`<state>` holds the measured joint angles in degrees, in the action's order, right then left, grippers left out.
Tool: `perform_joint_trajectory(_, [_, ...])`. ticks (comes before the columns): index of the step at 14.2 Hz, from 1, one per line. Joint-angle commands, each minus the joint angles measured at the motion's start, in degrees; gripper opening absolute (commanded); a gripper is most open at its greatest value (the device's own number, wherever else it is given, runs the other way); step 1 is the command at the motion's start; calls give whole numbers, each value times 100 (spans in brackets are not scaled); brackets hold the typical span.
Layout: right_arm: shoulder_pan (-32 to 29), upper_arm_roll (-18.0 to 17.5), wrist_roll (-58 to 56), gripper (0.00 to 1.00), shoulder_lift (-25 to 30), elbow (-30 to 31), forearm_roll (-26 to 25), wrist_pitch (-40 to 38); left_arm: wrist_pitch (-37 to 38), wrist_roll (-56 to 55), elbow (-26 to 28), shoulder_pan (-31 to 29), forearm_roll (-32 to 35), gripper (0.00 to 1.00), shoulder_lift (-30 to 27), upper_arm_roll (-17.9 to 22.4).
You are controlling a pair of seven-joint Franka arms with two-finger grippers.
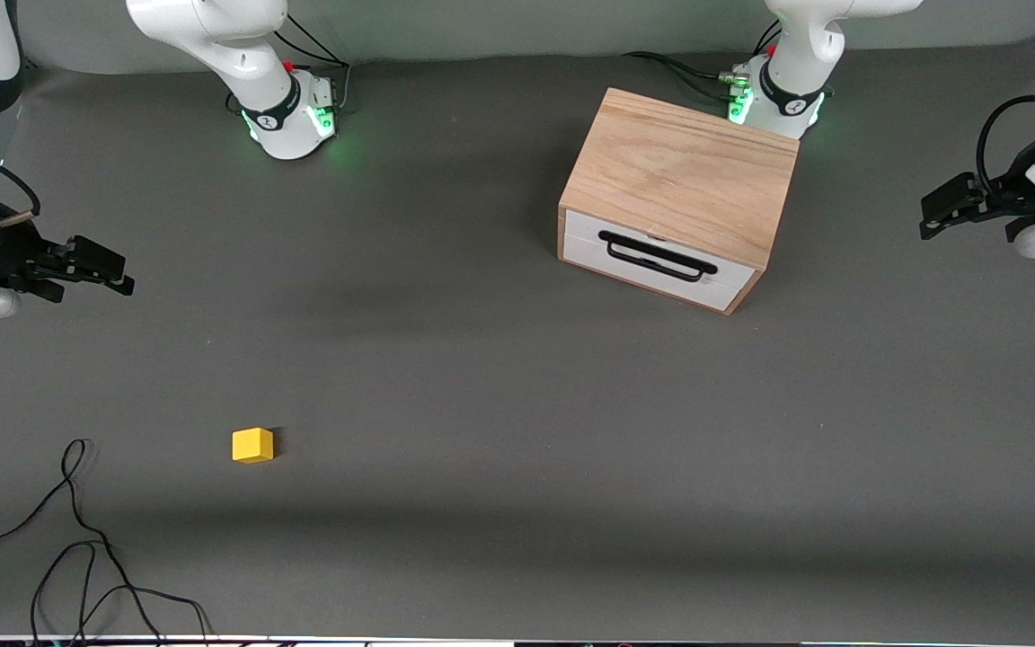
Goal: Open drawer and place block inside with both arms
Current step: 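Move the left gripper down to the drawer's black handle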
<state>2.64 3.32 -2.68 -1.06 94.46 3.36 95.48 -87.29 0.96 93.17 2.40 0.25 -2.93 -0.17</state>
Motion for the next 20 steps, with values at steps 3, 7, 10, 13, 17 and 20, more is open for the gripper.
perform_joint_trajectory(3, [0, 2, -13, 100, -368, -270, -81, -12, 45, -191, 0, 50, 63, 100, -50, -27])
perform_joint_trajectory(7, [-17, 2, 4, 100, -1194, -1201, -72, -21, 168, -1657, -62, 191, 37, 100, -76, -394])
perform_joint_trajectory(10, [-9, 2, -5, 100, -1423, -1237, -63, -3, 168, -3288, -115, 199, 2, 100, -50, -1035])
perform_joint_trajectory(13, [-17, 2, -13, 100, -1607, -1237, -81, 111, 125, -5538, -202, 217, -42, 100, -6, -1765])
perform_joint_trajectory(17, [-9, 2, -66, 100, -2064, -1246, -317, 628, 72, -8937, -640, 234, -42, 100, 563, -2653])
perform_joint_trajectory(20, [-61, 2, -127, 100, -2144, -1290, -301, 902, 72, -10814, -1037, 401, 19, 100, 1091, -2822])
